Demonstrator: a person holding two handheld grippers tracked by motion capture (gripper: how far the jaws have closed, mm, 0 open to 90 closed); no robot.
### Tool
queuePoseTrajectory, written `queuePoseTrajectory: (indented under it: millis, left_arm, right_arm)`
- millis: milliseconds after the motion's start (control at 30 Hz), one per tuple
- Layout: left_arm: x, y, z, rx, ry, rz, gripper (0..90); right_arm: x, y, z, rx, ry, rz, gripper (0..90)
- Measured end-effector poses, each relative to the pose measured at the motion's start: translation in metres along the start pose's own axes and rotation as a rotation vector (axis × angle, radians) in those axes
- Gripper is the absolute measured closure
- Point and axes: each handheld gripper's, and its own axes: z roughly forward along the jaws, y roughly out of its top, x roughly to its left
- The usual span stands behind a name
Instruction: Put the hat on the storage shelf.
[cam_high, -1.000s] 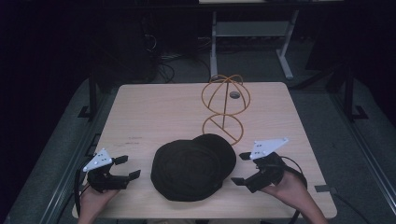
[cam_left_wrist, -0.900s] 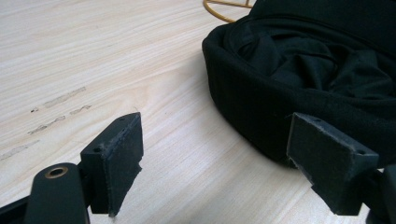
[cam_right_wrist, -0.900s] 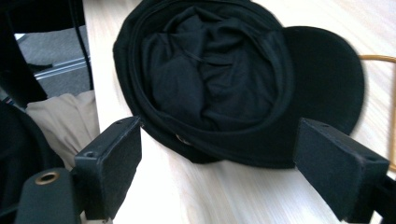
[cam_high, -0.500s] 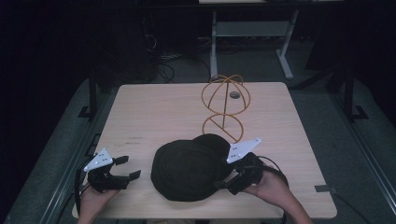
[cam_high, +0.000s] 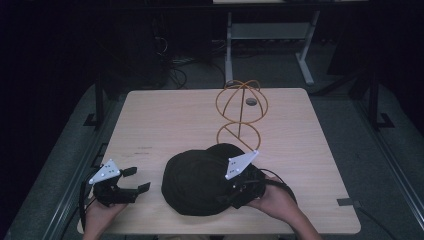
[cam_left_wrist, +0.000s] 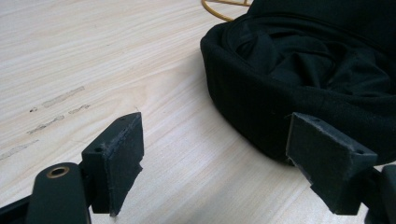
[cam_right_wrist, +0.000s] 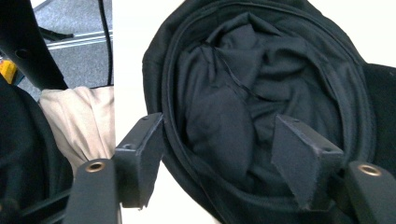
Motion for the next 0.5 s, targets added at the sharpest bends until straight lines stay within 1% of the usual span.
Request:
queuePoseTrajectory:
  millis: [33,67,233,333,500]
  left_arm:
    - [0.0,0.0,0.0,0.0,0.0,-0.001,18.4]
    - [0.0,0.0,0.0,0.0,0.0,0.0,18.5]
    - [0.0,0.0,-0.001,-0.005,0.001,-0.002,18.4]
    - [0.0,0.0,-0.001,-0.006,0.002,-0.002,18.5]
    - [0.001,0.0,-0.002,-0.007,0.002,0.0,18.5]
  right_arm:
    - [0.001,0.002,0.002,0.004,0.005,-0.003,35.1]
    - [0.0,0.004,0.004,0.006,0.01,-0.016,35.4]
    - [0.002,0.012,0.015,0.018,0.027,-0.036,37.7]
    - [0.004,0.016,0.023,0.035,0.041,-0.049,40.3]
    - [0.008,0.022,0.036,0.068,0.08,-0.067,45.2]
